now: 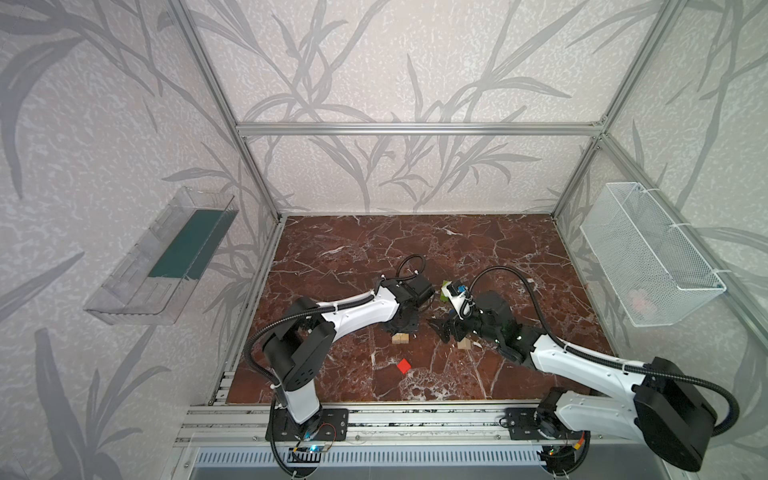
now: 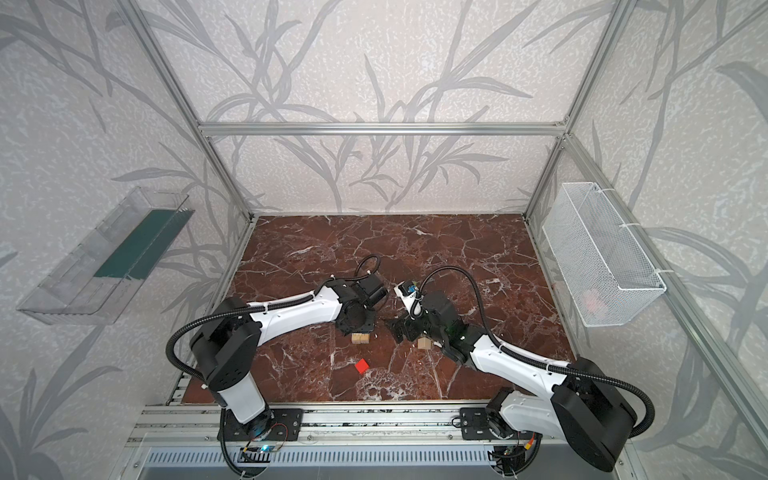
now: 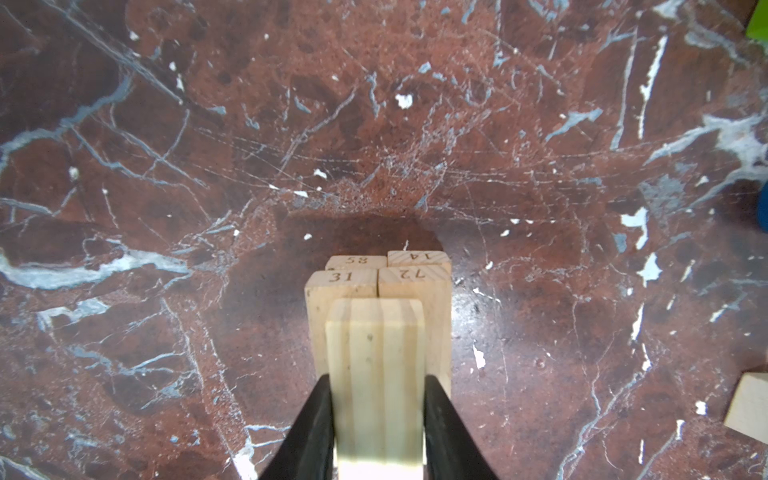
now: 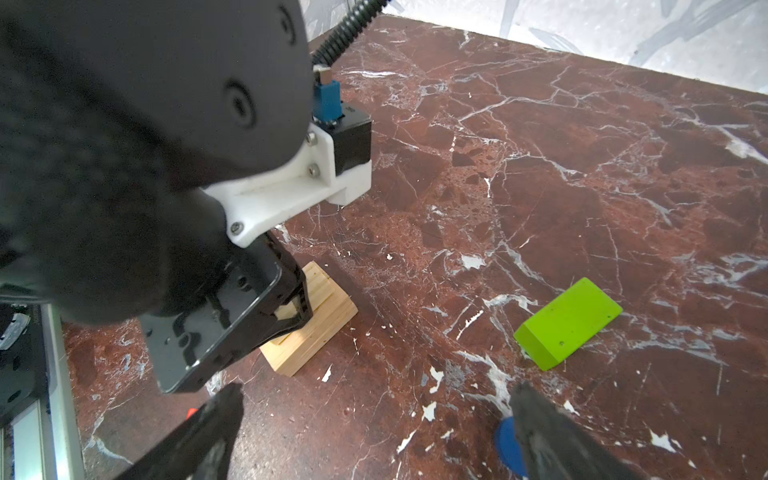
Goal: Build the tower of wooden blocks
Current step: 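Open the left gripper and lift it off the pine block, then grasp the lime-green block with the right gripper while the left gripper draws back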
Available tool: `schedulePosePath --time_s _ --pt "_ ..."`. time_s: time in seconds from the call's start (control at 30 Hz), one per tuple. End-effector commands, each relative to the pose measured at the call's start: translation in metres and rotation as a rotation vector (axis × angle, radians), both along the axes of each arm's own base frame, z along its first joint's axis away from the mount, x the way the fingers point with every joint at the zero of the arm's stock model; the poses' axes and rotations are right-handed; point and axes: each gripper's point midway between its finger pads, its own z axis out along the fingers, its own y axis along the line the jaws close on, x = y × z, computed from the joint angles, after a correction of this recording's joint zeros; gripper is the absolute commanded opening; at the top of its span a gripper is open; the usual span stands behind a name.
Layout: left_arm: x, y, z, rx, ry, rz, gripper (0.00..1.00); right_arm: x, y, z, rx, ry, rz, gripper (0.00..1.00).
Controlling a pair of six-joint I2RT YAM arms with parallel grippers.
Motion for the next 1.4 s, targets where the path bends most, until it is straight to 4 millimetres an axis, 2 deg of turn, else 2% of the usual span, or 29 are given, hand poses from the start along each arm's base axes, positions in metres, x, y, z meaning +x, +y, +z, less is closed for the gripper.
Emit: schedulePosePath --time_s 0.0,0.27,0.6,0.7,0.8,1.0,1.07,1.2,1.37 --pt "0.002 0.0 0.012 -0.005 -0.029 0.013 0.36 0.0 -0.002 0.008 0.025 -0.018 -0.007 0.99" --pt "0.003 -0.001 0.018 -0.023 -0.041 0.015 0.37 0.0 -0.003 0.008 0.027 -0.023 -0.013 0.99" --pt "0.005 -0.002 0.052 -0.086 -0.111 -0.008 0.45 0.004 -0.008 0.006 0.03 -0.022 -0.039 0.99" --pt "0.001 0.003 0.071 -0.114 -0.146 -0.015 0.5 0.009 -0.015 0.003 0.009 -0.02 -0.082 0.99" --pt "-0.004 0.009 0.089 -0.165 -0.201 -0.031 0.56 0.02 -0.031 0.0 -0.046 0.001 -0.196 0.99" --pt "-0.015 0.026 0.122 -0.244 -0.318 -0.053 0.73 0.029 -0.047 0.012 -0.024 0.062 -0.351 0.99" --pt "-0.018 0.034 0.132 -0.268 -0.372 -0.051 0.8 0.033 -0.055 0.01 -0.036 0.121 -0.433 0.99" --pt "-0.018 0.035 0.138 -0.343 -0.474 -0.089 0.88 0.038 -0.068 -0.006 -0.107 0.247 -0.573 0.99" --pt "-0.012 0.021 0.131 -0.409 -0.534 -0.144 0.97 0.047 -0.074 -0.023 -0.178 0.377 -0.701 0.99"
